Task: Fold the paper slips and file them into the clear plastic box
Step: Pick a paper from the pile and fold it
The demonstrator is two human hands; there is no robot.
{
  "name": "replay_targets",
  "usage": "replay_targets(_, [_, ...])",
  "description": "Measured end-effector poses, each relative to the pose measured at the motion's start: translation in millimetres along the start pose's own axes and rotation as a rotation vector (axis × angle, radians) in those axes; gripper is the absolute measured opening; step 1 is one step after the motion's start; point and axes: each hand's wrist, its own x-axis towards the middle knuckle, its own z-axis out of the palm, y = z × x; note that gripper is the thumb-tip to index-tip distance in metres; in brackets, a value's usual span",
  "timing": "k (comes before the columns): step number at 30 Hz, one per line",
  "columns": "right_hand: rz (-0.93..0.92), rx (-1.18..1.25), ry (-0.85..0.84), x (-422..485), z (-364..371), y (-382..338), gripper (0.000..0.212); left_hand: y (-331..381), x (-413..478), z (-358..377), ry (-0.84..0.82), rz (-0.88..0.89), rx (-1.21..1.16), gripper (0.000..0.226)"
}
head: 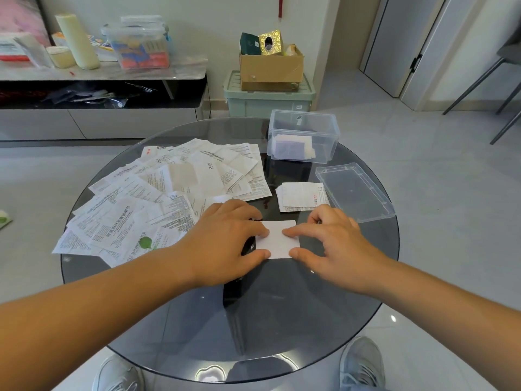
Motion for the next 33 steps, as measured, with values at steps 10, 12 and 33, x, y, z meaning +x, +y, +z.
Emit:
replay_targets(10, [-0.112,0.021,-0.082,0.3,-9.0,8.6,0.032,17.9,20.5,-16.0,-0.122,-0.078,-0.045,0.033])
replay_targets(12, [-0.144,0.031,-0.080,-0.3,-9.7,10.6,0.030,20.5,27.0,-19.5,-0.172,-0.122,-0.097,0.036])
replay_targets(33, [0.175,0.607,0.137,14.3,-31.7,8.4,0.037,12.9,55.1,-51.8,-0.190,-0.500,-0.837,0.010])
